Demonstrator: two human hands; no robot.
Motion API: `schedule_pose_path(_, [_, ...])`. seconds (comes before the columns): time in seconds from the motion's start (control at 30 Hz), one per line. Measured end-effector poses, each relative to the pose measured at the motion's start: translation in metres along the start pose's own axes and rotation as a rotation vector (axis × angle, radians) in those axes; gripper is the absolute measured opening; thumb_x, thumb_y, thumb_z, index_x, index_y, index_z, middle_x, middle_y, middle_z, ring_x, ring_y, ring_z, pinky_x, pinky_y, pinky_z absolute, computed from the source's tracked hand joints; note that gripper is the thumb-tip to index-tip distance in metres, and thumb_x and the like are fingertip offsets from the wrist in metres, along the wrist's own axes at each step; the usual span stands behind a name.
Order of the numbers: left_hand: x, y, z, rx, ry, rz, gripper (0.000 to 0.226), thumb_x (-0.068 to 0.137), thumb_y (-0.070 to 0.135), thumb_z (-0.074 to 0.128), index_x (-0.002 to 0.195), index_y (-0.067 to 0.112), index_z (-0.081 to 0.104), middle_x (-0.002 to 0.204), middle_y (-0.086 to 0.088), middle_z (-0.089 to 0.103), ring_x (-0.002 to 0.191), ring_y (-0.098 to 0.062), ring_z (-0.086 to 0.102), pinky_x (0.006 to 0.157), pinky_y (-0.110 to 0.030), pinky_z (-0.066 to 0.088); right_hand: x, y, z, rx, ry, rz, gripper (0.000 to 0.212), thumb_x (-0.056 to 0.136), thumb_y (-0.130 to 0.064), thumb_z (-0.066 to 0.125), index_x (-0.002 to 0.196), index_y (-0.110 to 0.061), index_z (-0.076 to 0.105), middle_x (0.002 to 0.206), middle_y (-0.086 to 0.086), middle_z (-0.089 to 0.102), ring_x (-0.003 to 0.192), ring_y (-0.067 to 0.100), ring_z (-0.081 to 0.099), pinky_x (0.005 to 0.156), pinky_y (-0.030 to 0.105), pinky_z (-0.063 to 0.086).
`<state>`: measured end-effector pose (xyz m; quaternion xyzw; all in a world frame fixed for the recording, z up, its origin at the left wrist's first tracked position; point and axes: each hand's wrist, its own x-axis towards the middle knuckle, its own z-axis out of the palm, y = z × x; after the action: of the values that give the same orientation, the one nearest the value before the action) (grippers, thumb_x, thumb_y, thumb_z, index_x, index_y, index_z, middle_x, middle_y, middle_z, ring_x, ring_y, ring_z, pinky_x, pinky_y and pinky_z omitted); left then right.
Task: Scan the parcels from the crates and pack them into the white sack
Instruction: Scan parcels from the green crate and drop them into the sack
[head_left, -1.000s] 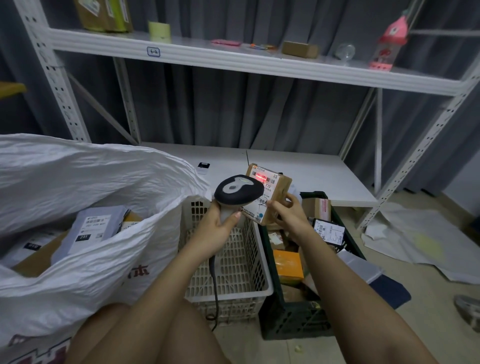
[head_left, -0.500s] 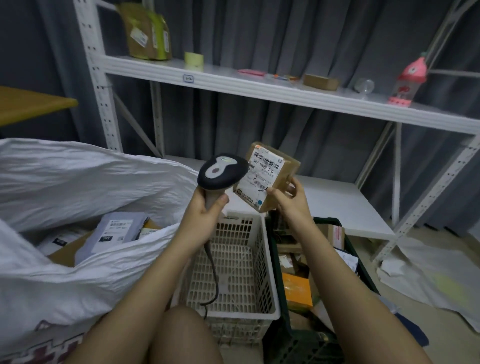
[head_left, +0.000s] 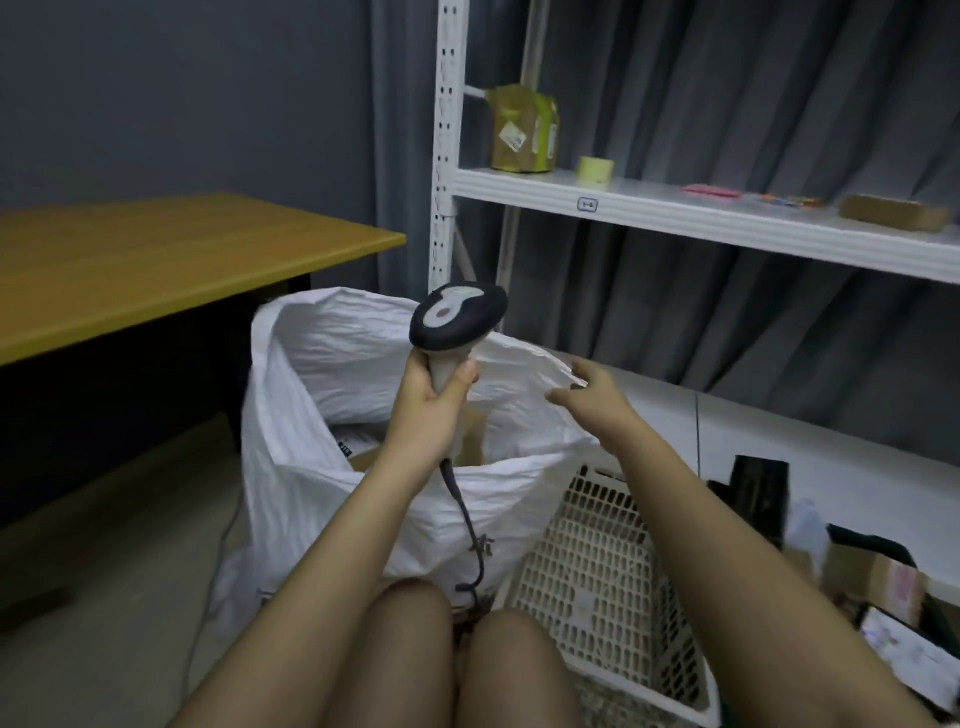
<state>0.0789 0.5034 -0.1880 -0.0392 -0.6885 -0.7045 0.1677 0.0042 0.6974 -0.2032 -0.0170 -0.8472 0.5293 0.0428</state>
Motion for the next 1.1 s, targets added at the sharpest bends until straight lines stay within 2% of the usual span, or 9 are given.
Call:
schedule_pose_path(0.07, [-0.002,-0.003,0.005,0.007,-0.026,-0.002,0.033,0.093,0.023,0.057,0.125,0.02,0.048,0.121,-0.004,0.061,0.114,-0.017,0.058,0.103,-0.046,0.043,-0.011,0.01,-0.009,0.025,0.065,-0.014,0.064,0.091,-0.01,0.065,0.148,-0.01,0.037,0.15,0.007,0.042,0.135,0.023,0.043,0.096,0.03,0.041])
schedule_pose_path(0.17, [-0.007,-0.011,0.031,0.005,-0.107,-0.006,0.034,0.093,0.022,0.058,0.125,0.019,0.048,0.122,-0.006,0.062,0.115,-0.018,0.058,0.104,-0.046,0.043,-0.035,0.039,-0.037,0.039,0.171,-0.015,0.053,0.092,-0.011,0.064,0.142,-0.01,0.047,0.141,0.004,0.05,0.13,0.02,0.047,0.085,0.024,0.045])
schedule_pose_path(0.33, [-0.027,-0.029,0.102,0.027,-0.302,-0.037,0.039,0.093,0.024,0.059,0.129,0.018,0.046,0.124,-0.003,0.061,0.117,-0.02,0.056,0.103,-0.042,0.043,-0.086,0.117,-0.099,0.084,0.332,0.118,0.039,0.094,-0.008,0.061,0.132,-0.013,0.054,0.126,0.003,0.054,0.112,0.016,0.053,0.078,0.018,0.047])
schedule_pose_path(0.47, [-0.055,-0.046,0.162,0.033,-0.443,-0.041,0.04,0.093,0.024,0.059,0.13,0.02,0.045,0.123,0.004,0.058,0.114,-0.012,0.053,0.097,-0.029,0.041,-0.141,0.194,-0.138,0.114,0.453,0.307,0.026,0.093,-0.006,0.062,0.118,-0.014,0.059,0.113,0.007,0.059,0.107,0.024,0.057,0.091,0.036,0.049])
schedule_pose_path(0.6, [-0.091,-0.068,0.21,0.023,-0.622,-0.098,0.04,0.094,0.023,0.057,0.131,0.021,0.043,0.125,0.008,0.054,0.115,-0.008,0.051,0.095,-0.026,0.038,-0.203,0.254,-0.163,-0.007,0.63,0.449,0.023,0.091,0.0,0.061,0.114,0.001,0.061,0.104,0.008,0.058,0.106,0.027,0.056,0.087,0.03,0.044])
schedule_pose_path(0.73, [-0.131,-0.098,0.243,0.057,-0.751,-0.178,0.05,0.095,0.022,0.055,0.141,0.019,0.037,0.131,0.004,0.051,0.119,-0.012,0.049,0.098,-0.027,0.039,-0.256,0.308,-0.175,-0.37,0.782,0.661,0.038,0.089,-0.015,0.065,0.125,-0.007,0.06,0.13,0.018,0.051,0.12,0.037,0.045,0.096,0.039,0.04])
schedule_pose_path(0.83, [-0.155,-0.12,0.256,0.106,-0.831,-0.241,0.052,0.095,0.024,0.055,0.143,0.017,0.036,0.134,0.001,0.051,0.12,-0.015,0.05,0.1,-0.032,0.042,-0.279,0.33,-0.186,-0.389,0.845,0.806,0.048,0.089,-0.022,0.065,0.134,-0.011,0.053,0.14,0.019,0.045,0.127,0.04,0.038,0.102,0.044,0.034])
schedule_pose_path(0.93, [-0.172,-0.136,0.263,0.134,-0.876,-0.306,0.047,0.095,0.023,0.055,0.139,0.018,0.04,0.132,-0.003,0.054,0.118,-0.018,0.053,0.101,-0.036,0.043,-0.283,0.343,-0.202,-0.499,0.748,0.865,0.054,0.092,-0.021,0.058,0.143,-0.016,0.043,0.149,0.015,0.039,0.132,0.038,0.035,0.104,0.046,0.033])
schedule_pose_path(1.1, [-0.183,-0.154,0.263,0.152,-0.894,-0.373,0.045,0.095,0.024,0.053,0.138,0.018,0.04,0.132,-0.003,0.055,0.119,-0.018,0.054,0.103,-0.037,0.043,-0.266,0.362,-0.219,-0.946,0.155,0.847,0.063,0.093,-0.015,0.049,0.151,-0.032,0.028,0.163,0.003,0.006,0.147,0.031,0.005,0.113,0.047,0.018])
